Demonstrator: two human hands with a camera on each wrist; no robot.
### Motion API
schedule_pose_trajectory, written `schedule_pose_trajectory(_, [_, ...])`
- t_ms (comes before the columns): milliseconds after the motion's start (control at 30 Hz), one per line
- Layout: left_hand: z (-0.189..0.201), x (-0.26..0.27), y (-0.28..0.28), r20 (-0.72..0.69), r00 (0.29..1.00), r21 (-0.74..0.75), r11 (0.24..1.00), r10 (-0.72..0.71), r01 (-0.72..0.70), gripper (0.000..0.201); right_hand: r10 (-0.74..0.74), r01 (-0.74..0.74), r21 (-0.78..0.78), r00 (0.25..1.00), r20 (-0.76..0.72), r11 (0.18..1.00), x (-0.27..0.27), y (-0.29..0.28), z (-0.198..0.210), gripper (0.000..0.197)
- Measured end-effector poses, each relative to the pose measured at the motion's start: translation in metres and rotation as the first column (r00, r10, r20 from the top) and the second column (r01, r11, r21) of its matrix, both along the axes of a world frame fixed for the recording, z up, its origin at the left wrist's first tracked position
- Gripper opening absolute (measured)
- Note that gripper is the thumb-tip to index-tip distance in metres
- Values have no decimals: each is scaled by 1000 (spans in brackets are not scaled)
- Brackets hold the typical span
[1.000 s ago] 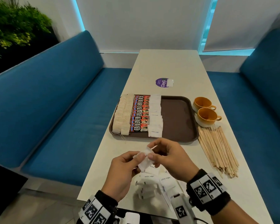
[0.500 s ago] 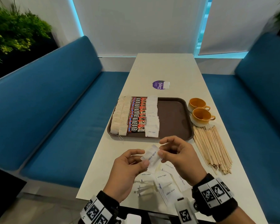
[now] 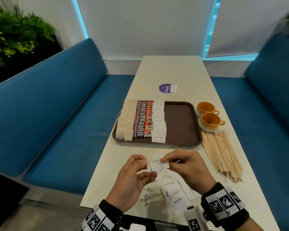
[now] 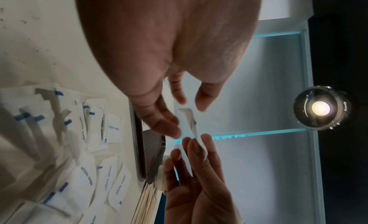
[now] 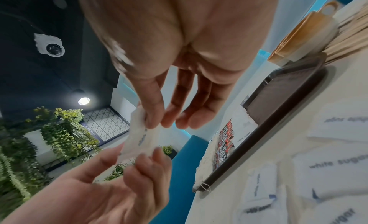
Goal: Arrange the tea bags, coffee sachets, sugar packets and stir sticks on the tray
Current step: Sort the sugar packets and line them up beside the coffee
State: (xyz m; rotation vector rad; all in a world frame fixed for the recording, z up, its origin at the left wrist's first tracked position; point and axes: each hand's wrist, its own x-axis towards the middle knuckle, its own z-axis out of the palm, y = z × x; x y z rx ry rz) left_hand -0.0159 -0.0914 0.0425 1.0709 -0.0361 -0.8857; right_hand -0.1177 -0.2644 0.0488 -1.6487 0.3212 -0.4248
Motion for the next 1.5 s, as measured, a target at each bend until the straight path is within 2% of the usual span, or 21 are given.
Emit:
schedule_pose_trajectory(67, [-3, 0, 1, 101, 995, 7, 1000, 1, -2, 15, 5, -5, 36, 1000, 5, 999, 0, 0, -1, 30])
schedule_pose_trajectory(200, [-3, 1, 0, 367, 930, 99, 994, 0, -40, 23, -9, 9, 43, 1000, 15, 999, 0, 1, -7, 41])
schedule_pose_trajectory(300, [2, 0, 0, 446, 895, 148, 986, 1, -74, 23, -22, 16, 87, 997, 68, 996, -1, 2, -9, 32])
schedule_pose_trajectory(367, [7, 0, 1, 492, 870, 163, 982, 2, -95, 24, -38, 34, 42, 995, 92, 999, -2, 4, -6, 27])
schedule_pose_trajectory(533, [9, 1, -1, 646, 763, 148, 976, 25, -158, 30, -39, 38, 9, 995, 87, 999, 0, 4, 0, 40])
schedule_pose_trajectory(600, [8, 0, -2, 652, 756, 128, 975, 56, -182, 35, -50, 52, -20, 995, 81, 998, 0, 3, 0, 42])
schedule_pose_trajectory(700, [7, -1, -4, 614, 786, 118, 974, 80, -192, 44, -65, 69, -45, 995, 71, 997, 0, 3, 0, 45])
schedule_pose_trajectory(833, [13, 1, -4, 714, 694, 62, 978, 96, -200, 33, -82, 100, -112, 984, 160, 989, -1, 3, 0, 44])
schedule_pose_trajectory(900, [18, 3, -2, 727, 676, 28, 978, 121, -205, 27, -72, 99, -116, 973, 219, 988, -1, 0, 0, 41])
schedule_pose_trajectory(1000, [22, 7, -3, 703, 698, 7, 979, 139, -203, 24, -15, 42, -116, 975, 223, 992, -1, -2, 3, 40])
schedule_pose_trajectory(1100, [20, 7, -6, 685, 715, 8, 980, 140, -200, 28, -7, 16, -44, 983, 185, 999, -1, 0, 7, 44])
schedule_pose_trajectory(1267, [15, 6, -4, 696, 710, 45, 980, 107, -192, 28, -58, 78, -145, 989, 137, 986, 1, 4, 5, 14])
schedule_pose_trajectory(1400, [15, 7, -5, 657, 754, 145, 984, -18, -103, 20, -66, 81, -134, 991, 115, 988, 1, 2, 5, 9])
schedule_pose_trajectory(1500, [15, 6, -5, 662, 748, 195, 975, -51, -106, 13, -95, 102, -78, 992, 88, 992, 4, 3, 3, 10])
